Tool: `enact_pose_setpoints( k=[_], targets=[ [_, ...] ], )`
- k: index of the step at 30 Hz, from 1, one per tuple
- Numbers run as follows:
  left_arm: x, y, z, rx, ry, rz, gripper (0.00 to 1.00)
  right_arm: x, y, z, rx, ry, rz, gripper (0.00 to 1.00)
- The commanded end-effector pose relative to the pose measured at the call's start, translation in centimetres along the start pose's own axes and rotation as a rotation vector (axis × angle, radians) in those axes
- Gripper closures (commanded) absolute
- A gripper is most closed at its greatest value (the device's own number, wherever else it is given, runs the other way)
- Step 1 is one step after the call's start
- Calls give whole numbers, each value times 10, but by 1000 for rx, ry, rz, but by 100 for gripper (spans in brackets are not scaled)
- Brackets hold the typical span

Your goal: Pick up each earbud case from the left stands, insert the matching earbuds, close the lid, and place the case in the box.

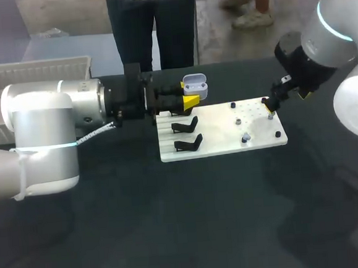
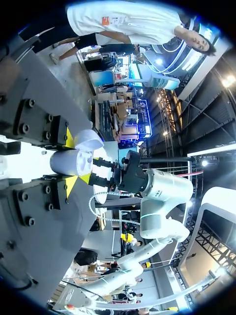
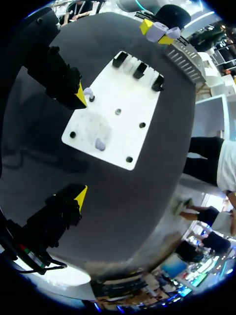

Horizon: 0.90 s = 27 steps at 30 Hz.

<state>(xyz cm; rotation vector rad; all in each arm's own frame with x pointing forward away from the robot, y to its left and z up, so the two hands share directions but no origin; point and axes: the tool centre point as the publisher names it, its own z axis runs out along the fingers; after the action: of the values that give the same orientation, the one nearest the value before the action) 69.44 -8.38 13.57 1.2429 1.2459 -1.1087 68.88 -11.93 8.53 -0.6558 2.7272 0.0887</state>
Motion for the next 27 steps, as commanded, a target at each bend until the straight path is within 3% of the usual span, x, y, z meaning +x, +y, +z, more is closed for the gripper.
enact_pose_setpoints(
  k=[1, 15, 27],
  targets=[
    [3, 2, 1, -7, 0, -5, 100, -4, 5, 4, 60, 19, -14, 0],
    [4, 0, -1, -17, 7, -1, 100, -1, 9, 11, 69, 47, -46, 0],
    [4, 0, -1, -17, 7, -1, 100, -5, 14, 31, 111, 126, -49, 0]
  ],
)
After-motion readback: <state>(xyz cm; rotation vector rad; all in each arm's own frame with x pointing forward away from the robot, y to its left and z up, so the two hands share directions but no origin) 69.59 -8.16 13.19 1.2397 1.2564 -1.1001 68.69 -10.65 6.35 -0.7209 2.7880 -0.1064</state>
